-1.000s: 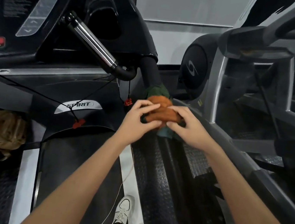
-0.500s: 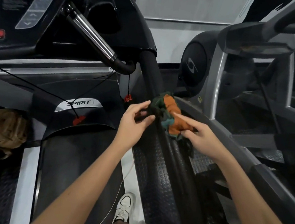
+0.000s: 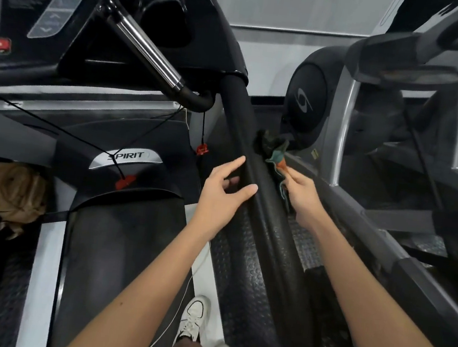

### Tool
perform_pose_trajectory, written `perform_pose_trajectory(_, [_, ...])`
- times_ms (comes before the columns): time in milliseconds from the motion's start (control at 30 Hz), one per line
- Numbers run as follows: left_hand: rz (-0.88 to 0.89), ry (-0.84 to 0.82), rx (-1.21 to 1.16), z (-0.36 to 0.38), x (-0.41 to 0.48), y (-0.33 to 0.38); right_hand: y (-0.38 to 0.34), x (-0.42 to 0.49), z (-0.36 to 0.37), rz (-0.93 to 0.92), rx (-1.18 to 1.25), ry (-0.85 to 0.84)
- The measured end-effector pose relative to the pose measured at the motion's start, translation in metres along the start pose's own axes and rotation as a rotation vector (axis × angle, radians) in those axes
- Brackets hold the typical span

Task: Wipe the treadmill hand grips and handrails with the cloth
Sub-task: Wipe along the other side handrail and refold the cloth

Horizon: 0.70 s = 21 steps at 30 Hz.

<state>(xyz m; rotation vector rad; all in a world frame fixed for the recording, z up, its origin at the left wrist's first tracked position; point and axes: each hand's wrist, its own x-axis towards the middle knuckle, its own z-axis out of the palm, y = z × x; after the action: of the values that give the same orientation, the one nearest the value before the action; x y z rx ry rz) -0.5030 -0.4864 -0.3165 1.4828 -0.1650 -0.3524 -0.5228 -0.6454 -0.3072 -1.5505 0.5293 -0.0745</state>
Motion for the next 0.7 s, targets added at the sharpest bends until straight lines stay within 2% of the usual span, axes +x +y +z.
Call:
perform_pose_trajectory(100, [-0.031,0.005,-0.051,-0.001,0.002,-0.002,0.018,-0.016,-0.011,0.054,-0.002,0.054])
perform_pose_trajectory(167, [-0.039,-0.002,-0.055,-0.002,0.003,-0.003,0.022,-0.033,-0.023,0.013,-0.046,0.030])
perform_pose_trajectory(300, [-0.019,-0.002,-0.035,0.000,0.003,-0.003,0.007,-0.053,-0.031,-0.104,-0.135,-0.145])
perform_pose_trajectory(433, [-0.021,0.023,-0.044,0.003,0.000,-0.002,-0.012,-0.029,-0.004,-0.211,-0.264,-0.115])
perform_pose_trajectory(567, [-0.010,0.001,-0.031,0.000,-0.008,-0.004,-0.015,0.002,0.007,0.004,0.035,-0.099])
perform_pose_trajectory(700, [0.008,-0.050,0.007,-0.004,-0.022,-0.008,0.006,0.000,0.001,0.036,0.063,-0.009])
